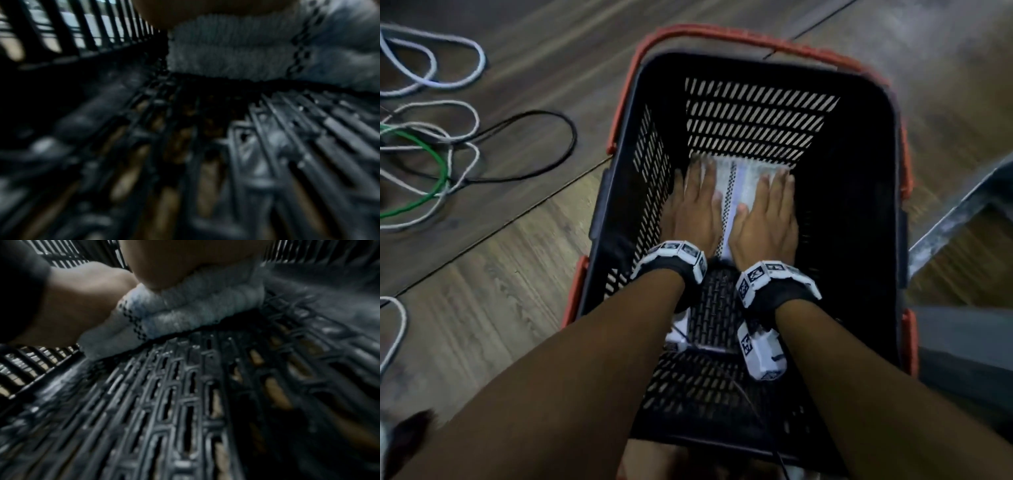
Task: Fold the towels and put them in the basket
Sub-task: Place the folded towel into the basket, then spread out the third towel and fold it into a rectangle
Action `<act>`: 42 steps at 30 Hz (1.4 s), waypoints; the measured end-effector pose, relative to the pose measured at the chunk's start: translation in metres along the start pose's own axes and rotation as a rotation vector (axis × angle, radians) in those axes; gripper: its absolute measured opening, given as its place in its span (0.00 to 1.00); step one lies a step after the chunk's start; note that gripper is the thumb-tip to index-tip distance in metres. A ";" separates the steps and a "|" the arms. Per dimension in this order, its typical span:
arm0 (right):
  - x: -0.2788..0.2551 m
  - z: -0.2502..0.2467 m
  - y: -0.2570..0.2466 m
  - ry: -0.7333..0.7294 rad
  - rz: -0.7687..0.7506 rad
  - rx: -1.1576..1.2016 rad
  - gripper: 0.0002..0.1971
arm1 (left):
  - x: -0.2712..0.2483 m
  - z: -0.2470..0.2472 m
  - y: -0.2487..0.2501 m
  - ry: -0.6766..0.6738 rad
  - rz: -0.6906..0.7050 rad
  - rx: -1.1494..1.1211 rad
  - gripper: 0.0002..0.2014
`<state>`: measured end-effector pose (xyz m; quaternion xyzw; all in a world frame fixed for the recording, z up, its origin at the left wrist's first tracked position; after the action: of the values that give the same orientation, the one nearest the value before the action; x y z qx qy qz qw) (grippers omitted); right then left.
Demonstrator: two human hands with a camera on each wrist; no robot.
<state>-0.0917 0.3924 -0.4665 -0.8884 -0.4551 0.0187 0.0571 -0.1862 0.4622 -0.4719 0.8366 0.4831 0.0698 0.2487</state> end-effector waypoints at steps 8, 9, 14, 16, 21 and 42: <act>-0.011 -0.039 -0.005 -0.531 -0.005 -0.054 0.30 | -0.011 -0.028 0.013 -0.395 -0.113 0.235 0.21; -0.018 -0.057 -0.007 -0.607 -0.009 -0.034 0.26 | -0.016 -0.043 0.020 -0.468 -0.114 0.270 0.16; -0.065 -0.195 -0.021 -0.652 -0.174 -0.073 0.19 | -0.072 -0.165 0.081 -0.447 0.032 0.283 0.17; -0.088 -0.274 -0.022 -0.589 -0.217 -0.066 0.16 | -0.103 -0.224 0.114 -0.362 0.083 0.271 0.18; -0.151 -0.460 -0.002 -0.372 -0.225 -0.023 0.19 | -0.182 -0.359 0.215 -0.145 0.263 0.215 0.18; -0.417 -0.685 0.318 -0.103 0.384 -0.129 0.13 | -0.418 -0.375 0.579 0.061 1.185 0.409 0.15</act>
<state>-0.0209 -0.1874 0.1680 -0.9586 -0.2799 0.0453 -0.0278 -0.0912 0.0032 0.1844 0.9906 -0.0523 0.1257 -0.0111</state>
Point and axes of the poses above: each hand's wrist, its own x-axis towards the middle knuckle, its own z-axis out of the palm, y = z × x, the point moved 9 cm from there along x, towards the middle knuckle, and after that the axes turned 8 degrees about -x, right-handed, at the moved point
